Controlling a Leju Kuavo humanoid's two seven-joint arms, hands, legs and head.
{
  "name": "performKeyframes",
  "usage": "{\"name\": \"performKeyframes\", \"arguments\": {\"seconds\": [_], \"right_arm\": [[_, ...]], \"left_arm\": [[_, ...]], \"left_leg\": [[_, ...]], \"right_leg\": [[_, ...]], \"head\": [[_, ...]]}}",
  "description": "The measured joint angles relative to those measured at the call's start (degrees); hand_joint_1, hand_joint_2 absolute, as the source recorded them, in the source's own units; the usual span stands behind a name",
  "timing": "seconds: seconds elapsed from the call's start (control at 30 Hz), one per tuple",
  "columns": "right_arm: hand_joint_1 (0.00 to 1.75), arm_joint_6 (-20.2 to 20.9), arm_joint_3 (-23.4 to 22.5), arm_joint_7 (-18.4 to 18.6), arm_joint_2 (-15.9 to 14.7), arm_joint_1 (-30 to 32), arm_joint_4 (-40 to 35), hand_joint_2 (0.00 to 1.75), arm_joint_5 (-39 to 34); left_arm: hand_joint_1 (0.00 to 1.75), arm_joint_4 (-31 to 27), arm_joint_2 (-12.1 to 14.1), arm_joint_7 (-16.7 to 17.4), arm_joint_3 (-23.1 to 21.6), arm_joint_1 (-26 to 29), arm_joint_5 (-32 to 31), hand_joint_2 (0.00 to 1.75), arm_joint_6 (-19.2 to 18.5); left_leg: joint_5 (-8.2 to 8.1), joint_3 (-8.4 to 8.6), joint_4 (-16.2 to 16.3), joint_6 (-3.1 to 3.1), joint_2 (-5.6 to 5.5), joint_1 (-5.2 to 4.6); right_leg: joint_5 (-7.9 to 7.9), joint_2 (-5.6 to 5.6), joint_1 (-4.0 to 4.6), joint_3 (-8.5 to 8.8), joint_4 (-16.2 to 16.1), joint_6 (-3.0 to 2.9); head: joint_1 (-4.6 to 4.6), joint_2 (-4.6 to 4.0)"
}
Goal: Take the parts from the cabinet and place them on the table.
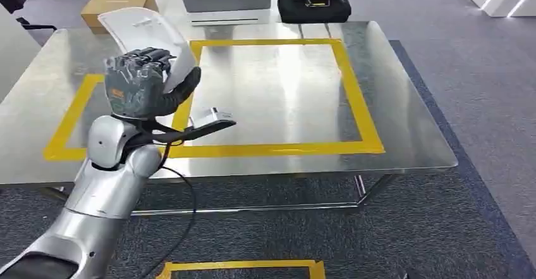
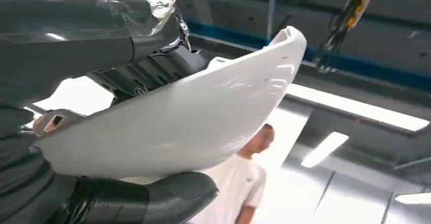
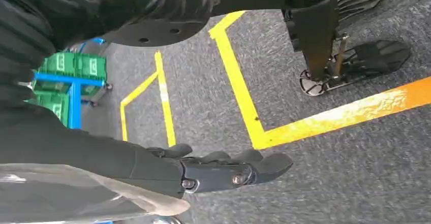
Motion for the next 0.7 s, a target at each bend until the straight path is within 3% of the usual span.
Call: {"name": "performKeyframes", "arguments": {"seconds": [0.3,0.4,0.53,0.7], "right_arm": [[0.00,0.85,1.27,0.00,0.00,-0.63,0.00,1.75,2.01],[0.00,0.96,1.40,0.00,0.00,-0.71,0.00,1.75,2.38],[0.00,0.96,1.66,0.00,0.00,-0.83,0.00,1.75,2.67],[0.00,0.99,1.68,0.00,0.00,-1.13,0.00,1.75,3.32]], "left_arm": [[1.75,18.97,2.84,7.61,-3.87,-9.99,-0.55,1.75,-0.70],[1.75,23.93,3.48,9.56,-4.79,-12.30,-1.05,1.75,-2.80],[1.75,28.10,4.11,10.63,-5.55,-14.05,-1.18,1.75,-4.09],[1.75,32.65,4.64,13.91,-6.88,-15.71,-2.99,1.75,-9.18]], "left_leg": [[0.03,0.00,0.00,0.00,0.00,0.00],[0.03,0.00,0.00,0.00,0.00,0.00],[0.02,-0.01,0.00,0.01,0.00,0.00],[0.02,0.00,0.00,0.01,0.00,0.00]], "right_leg": [[0.03,0.03,0.00,0.01,0.04,-0.01],[0.03,0.01,0.00,0.01,0.04,-0.01],[0.02,0.01,0.00,0.00,0.04,-0.01],[0.02,0.04,0.00,0.00,0.04,-0.01]], "head": [[-0.02,0.02],[0.00,0.00],[-0.02,0.02],[-0.02,0.02]]}}
